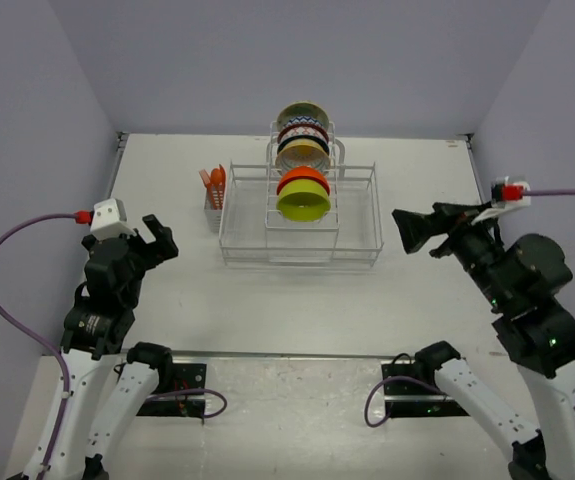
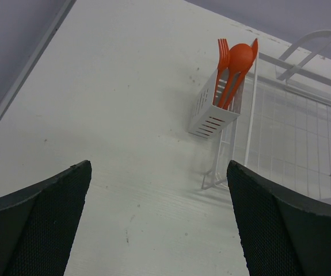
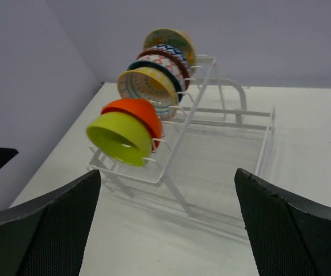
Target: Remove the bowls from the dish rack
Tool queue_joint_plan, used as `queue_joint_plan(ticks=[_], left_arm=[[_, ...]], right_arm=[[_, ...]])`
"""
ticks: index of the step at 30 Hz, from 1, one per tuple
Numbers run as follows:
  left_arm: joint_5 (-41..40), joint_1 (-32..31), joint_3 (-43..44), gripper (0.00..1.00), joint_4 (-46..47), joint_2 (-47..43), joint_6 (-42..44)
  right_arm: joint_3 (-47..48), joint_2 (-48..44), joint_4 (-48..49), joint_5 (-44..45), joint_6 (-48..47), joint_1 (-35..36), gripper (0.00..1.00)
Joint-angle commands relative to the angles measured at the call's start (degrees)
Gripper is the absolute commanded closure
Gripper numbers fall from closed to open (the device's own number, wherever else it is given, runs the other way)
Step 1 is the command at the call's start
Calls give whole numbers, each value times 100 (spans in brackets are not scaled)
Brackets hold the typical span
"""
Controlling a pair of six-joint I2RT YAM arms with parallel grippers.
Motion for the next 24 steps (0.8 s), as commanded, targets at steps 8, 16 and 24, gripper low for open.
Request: queue_joint_plan(ticks=[8, 16, 24], left_arm=[[153, 24, -62, 0, 227, 13, -22], [74, -55, -71, 0, 201, -154, -40], [30, -73, -71, 0, 209, -154, -40]], right_arm=[[2121, 2962, -1506, 6346, -2335, 4367, 1], [1452, 2928, 324, 5583, -4211, 5064, 6], [822, 3070, 820, 4520, -4833, 4985, 24]])
